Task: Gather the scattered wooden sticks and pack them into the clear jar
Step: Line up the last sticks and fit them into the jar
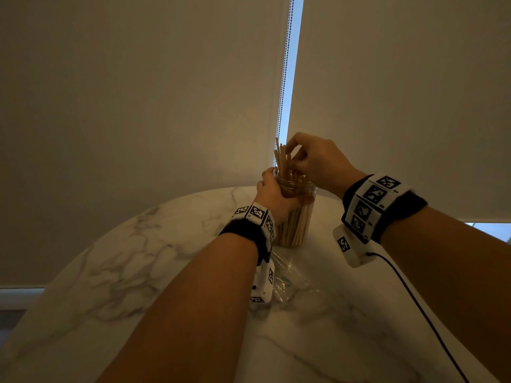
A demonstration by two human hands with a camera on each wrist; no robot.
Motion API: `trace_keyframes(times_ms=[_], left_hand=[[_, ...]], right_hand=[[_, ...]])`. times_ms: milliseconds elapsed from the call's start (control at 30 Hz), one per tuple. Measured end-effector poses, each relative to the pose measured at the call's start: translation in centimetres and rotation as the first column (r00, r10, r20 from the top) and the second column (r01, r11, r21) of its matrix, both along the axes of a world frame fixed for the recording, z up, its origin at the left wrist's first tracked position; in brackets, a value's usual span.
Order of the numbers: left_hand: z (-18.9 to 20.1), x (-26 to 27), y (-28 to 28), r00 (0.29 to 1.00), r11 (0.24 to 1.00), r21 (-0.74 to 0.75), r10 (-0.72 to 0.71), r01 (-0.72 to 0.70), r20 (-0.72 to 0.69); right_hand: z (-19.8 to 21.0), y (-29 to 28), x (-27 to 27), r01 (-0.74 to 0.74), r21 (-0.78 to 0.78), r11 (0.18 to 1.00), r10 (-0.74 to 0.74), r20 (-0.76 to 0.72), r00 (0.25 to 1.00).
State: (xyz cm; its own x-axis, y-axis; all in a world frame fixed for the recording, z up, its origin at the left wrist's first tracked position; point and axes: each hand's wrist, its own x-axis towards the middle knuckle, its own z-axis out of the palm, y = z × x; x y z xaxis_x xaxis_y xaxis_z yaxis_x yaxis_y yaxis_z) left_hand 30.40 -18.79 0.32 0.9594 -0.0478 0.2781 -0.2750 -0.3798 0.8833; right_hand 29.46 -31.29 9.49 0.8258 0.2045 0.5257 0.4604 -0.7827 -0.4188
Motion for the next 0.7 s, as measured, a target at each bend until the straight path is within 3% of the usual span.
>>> trace_keyframes(times_ms=[100,167,267,367,500,700], left_hand=[[0.0,-0.1,0.1,1.000,1.000,0.002,0.000,0.000,-0.008],[0.0,-0.1,0.1,1.000,1.000,0.002,-0.004,0.004,-0.014],[0.1,0.0,0.1,1.000,1.000,-0.001,-0.005,0.005,-0.019],[0.0,0.0,0.1,1.000,1.000,0.006,-0.008,0.008,-0.020],[-0.1,0.1,0.2,1.000,1.000,0.007,-0.010,0.010,-0.009],[-0.2,0.2,0.0,1.000,1.000,-0.027,-0.007,0.007,-0.004]], right_hand=[[-0.4,-0.3,-0.1,0.021,0.099,0.995,-0.032,0.111,0.993],[-0.4,-0.4,-0.3,0.062,0.042,0.997,-0.067,0.126,0.990],[-0.2,-0.4,-0.4,0.088,-0.261,0.961,-0.120,-0.109,0.987],[0.7,-0.2,-0.2,0.085,-0.352,0.932,-0.172,-0.224,0.959],[1.2,0.0,0.3,0.119,-0.177,0.977,-0.136,-0.088,0.987],[0.1,0.2,-0.1,-0.172,0.171,0.970,0.206,-0.209,0.956]])
